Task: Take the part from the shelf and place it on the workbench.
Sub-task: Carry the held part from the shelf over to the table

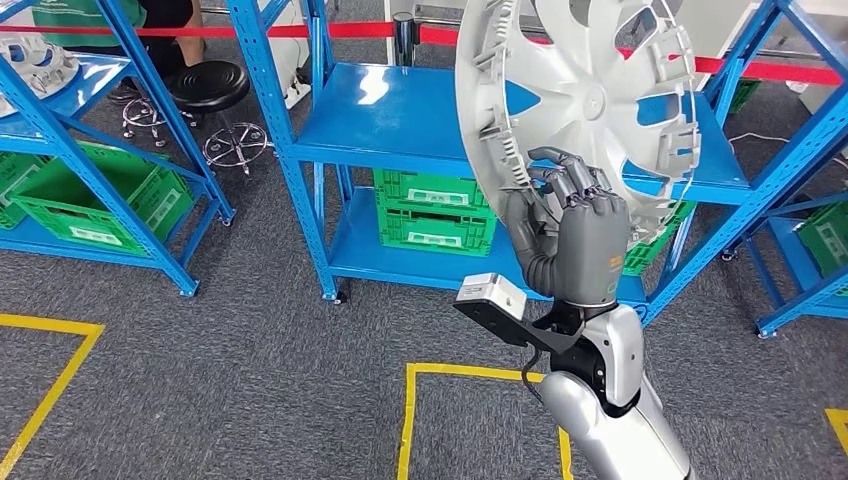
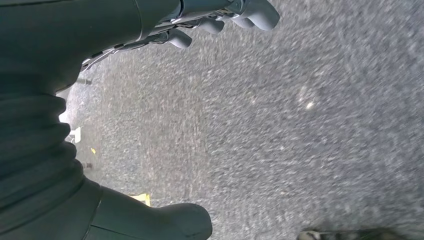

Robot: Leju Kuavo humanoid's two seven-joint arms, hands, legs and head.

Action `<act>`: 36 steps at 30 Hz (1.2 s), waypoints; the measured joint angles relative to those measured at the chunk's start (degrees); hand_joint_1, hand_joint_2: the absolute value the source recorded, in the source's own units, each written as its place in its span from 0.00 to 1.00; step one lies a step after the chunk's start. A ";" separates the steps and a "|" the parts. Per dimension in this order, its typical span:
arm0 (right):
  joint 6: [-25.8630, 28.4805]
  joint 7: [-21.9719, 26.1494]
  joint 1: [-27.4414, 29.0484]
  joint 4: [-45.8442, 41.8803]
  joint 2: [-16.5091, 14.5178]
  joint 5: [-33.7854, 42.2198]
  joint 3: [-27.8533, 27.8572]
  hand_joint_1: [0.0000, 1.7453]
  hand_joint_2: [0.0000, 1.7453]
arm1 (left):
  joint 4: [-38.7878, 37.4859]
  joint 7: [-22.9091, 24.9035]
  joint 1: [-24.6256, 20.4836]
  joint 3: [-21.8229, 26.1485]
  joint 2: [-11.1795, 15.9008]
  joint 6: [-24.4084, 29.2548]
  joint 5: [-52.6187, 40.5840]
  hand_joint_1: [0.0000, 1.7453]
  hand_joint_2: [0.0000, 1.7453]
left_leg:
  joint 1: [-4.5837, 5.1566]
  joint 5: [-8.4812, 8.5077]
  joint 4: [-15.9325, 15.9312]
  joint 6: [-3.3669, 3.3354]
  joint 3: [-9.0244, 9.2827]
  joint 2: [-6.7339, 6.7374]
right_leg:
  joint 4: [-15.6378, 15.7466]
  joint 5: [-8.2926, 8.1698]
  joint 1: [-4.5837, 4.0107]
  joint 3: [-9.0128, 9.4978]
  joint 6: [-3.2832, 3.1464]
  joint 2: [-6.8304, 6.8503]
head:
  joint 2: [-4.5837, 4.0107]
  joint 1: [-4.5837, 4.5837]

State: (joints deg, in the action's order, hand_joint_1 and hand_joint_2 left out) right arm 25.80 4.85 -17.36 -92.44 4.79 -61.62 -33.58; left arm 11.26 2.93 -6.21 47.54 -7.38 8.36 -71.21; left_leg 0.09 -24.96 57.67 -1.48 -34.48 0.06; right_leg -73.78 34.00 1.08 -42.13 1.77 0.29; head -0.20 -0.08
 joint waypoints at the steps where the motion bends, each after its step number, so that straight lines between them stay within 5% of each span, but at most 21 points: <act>1: 0.01 0.26 -0.02 0.14 0.02 0.28 -0.01 1.00 1.00 | 0.00 -0.10 0.08 0.01 -0.01 -0.01 0.12 0.00 1.00 | 0.14 0.72 0.16 -0.02 -1.07 -0.01 | -1.20 -0.55 -0.17 0.73 -0.19 -0.01 | 0.00 -0.01; 2: 0.02 0.43 -0.06 0.26 0.02 0.50 -0.02 1.00 1.00 | 0.00 -0.14 0.13 0.01 -0.03 0.00 0.19 0.00 1.00 | 0.26 1.41 0.35 -0.01 -2.12 -0.03 | -0.40 -1.96 -0.38 2.49 -0.50 -0.02 | 0.00 -0.01; 4: 0.03 0.53 -0.36 0.39 -0.04 0.67 -0.04 1.00 1.00 | 0.00 -0.15 0.14 0.02 -0.10 0.02 0.26 0.00 1.00 | 0.44 2.67 0.80 0.20 -3.89 -0.09 | 6.44 -3.60 -0.94 8.61 -1.46 0.00 | 0.00 -0.02; 6: 0.03 0.50 -0.72 0.40 -0.18 0.70 -0.07 1.00 1.00 | 0.01 -0.12 0.09 0.02 -0.19 0.08 0.34 0.00 1.00 | 0.51 3.79 0.99 0.70 -4.71 -0.14 | 13.65 -2.41 -1.48 13.57 -2.19 0.03 | 0.00 -0.04; 7: 0.02 0.46 -0.88 0.40 -0.25 0.67 -0.09 1.00 1.00 | 0.01 -0.11 0.07 0.03 -0.23 0.11 0.38 0.00 1.00 | 0.45 4.40 0.87 1.05 -4.80 -0.13 | 15.53 -1.69 -1.67 14.48 -2.46 0.02 | 0.00 -0.14; 10: 0.04 0.44 -1.07 0.42 -0.29 0.56 -0.13 1.00 1.00 | -0.01 -0.13 0.19 0.05 -0.16 0.18 0.40 0.00 1.00 | 0.24 4.80 0.69 2.11 -5.18 -0.17 | 16.27 -3.37 -1.50 13.37 -3.32 0.09 | 0.00 -0.49; 12: 0.08 0.45 -1.15 0.45 -0.29 0.57 -0.14 1.00 1.00 | -0.04 -0.12 0.35 0.07 -0.16 0.19 0.40 0.00 1.00 | 0.05 0.27 3.98 2.81 -6.44 -0.25 | 16.51 -5.05 -1.16 11.93 -3.91 0.21 | 0.00 -0.34; 14: 0.10 0.44 -1.18 0.55 -0.28 0.64 -0.15 1.00 1.00 | -0.07 -0.08 0.36 0.07 -0.21 0.19 0.39 0.00 1.00 | -0.29 -5.69 10.94 3.51 -7.94 -0.26 | 16.43 -6.67 -1.10 10.09 -4.03 0.19 | 0.00 -0.19; 15: 0.10 0.44 -1.18 0.63 -0.28 0.66 -0.15 1.00 1.00 | -0.06 -0.04 0.32 0.07 -0.18 0.19 0.39 0.00 1.00 | -0.47 -7.02 14.36 3.81 -8.25 -0.25 | 16.36 -7.49 -1.07 9.06 -3.93 0.22 | 0.00 -0.19; 17: 0.11 0.42 -1.17 0.81 -0.28 0.69 -0.15 1.00 1.00 | -0.05 0.03 0.28 0.07 -0.13 0.19 0.35 0.00 1.00 | -0.76 -5.59 17.14 4.25 -6.81 -0.24 | 16.12 -9.06 -0.91 6.97 -3.58 0.31 | 0.00 -0.18; 19: 0.13 0.40 -1.17 0.88 -0.28 0.73 -0.15 1.00 1.00 | -0.03 0.04 0.22 0.07 -0.13 0.19 0.28 0.00 1.00 | -1.10 -3.47 12.44 4.53 -1.70 -0.26 | 15.76 -10.45 -0.69 5.01 -3.03 0.37 | 0.00 -0.16; 21: 0.23 0.39 -1.19 0.87 -0.27 0.80 -0.15 1.00 1.00 | -0.01 0.04 0.04 0.07 -0.16 0.21 0.25 0.00 1.00 | -1.02 -4.98 4.17 4.22 4.49 -0.42 | 15.44 -11.66 -0.61 3.74 -2.29 0.44 | 0.00 -0.18; 22: 0.31 0.40 -1.19 0.86 -0.27 0.84 -0.16 1.00 1.00 | 0.00 0.04 -0.03 0.07 -0.17 0.28 0.25 0.00 1.00 | -0.86 -6.01 1.38 3.78 6.13 -0.49 | 15.44 -12.30 -0.59 3.43 -1.88 0.49 | 0.00 -0.21; 24: 0.43 0.41 -1.15 0.88 -0.25 0.88 -0.19 1.00 1.00 | -0.01 0.21 0.04 0.08 -0.15 0.46 0.39 0.00 1.00 | -0.45 -5.94 0.05 2.40 5.98 -0.44 | 15.82 -13.58 -0.37 3.14 -1.01 0.51 | 0.00 -0.27; 26: 0.46 0.46 -1.16 0.92 -0.23 0.88 -0.24 1.00 1.00 | -0.02 0.43 0.20 0.15 -0.12 0.61 0.65 0.00 1.00 | -0.39 -4.63 -0.12 1.19 4.92 -0.13 | 14.71 -12.06 -0.09 2.35 -0.35 0.34 | 0.00 -0.31; 29: 0.22 0.51 -1.37 0.96 -0.29 0.88 -0.42 1.00 1.00 | -0.01 0.49 0.27 0.45 0.05 0.73 1.08 0.00 1.00 | -0.33 -2.22 -0.13 0.21 2.36 0.11 | 5.35 -3.31 -0.06 -0.28 0.00 0.13 | 0.00 -0.32; 31: 0.02 0.51 -1.41 1.04 -0.40 0.88 -0.63 1.00 1.00 | 0.00 0.48 0.38 0.69 0.14 0.75 1.29 0.00 1.00 | -0.14 -0.58 0.07 0.12 0.17 0.11 | -0.82 -0.98 -0.13 -0.68 -0.02 0.10 | 0.00 -0.31; 33: -0.04 0.50 -1.44 1.13 -0.58 0.88 -0.83 1.00 1.00 | 0.00 0.48 0.53 0.88 0.16 0.75 1.34 0.00 1.00 | -0.05 0.85 0.41 0.27 -1.96 0.10 | 0.13 -3.25 -0.31 2.62 -0.39 0.08 | 0.00 -0.31; 34: -0.04 0.49 -1.50 1.15 -0.69 0.88 -0.87 1.00 1.00 | 0.00 0.47 0.56 0.96 0.15 0.75 1.35 0.00 1.00 | -0.05 1.50 0.64 0.40 -2.87 0.08 | 3.40 -4.27 -0.47 5.74 -0.73 0.07 | 0.00 -0.31; 36: -0.05 0.46 -1.73 1.16 -1.01 0.89 -0.92 1.00 1.00 | 0.00 0.45 0.60 1.03 0.10 0.75 1.37 0.00 1.00 | 0.05 2.66 0.96 0.89 -4.12 0.00 | 11.75 -3.42 -0.95 12.05 -1.45 0.09 | 0.00 -0.26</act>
State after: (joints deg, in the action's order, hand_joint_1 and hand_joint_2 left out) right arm 25.75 5.31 -19.09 -91.27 3.78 -60.73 -34.50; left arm 11.26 3.38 -5.62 48.57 -7.27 9.11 -69.84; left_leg 0.14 -22.31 58.62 -0.60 -38.59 0.07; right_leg -62.02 30.58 0.13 -30.08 0.32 0.38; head -0.20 -0.34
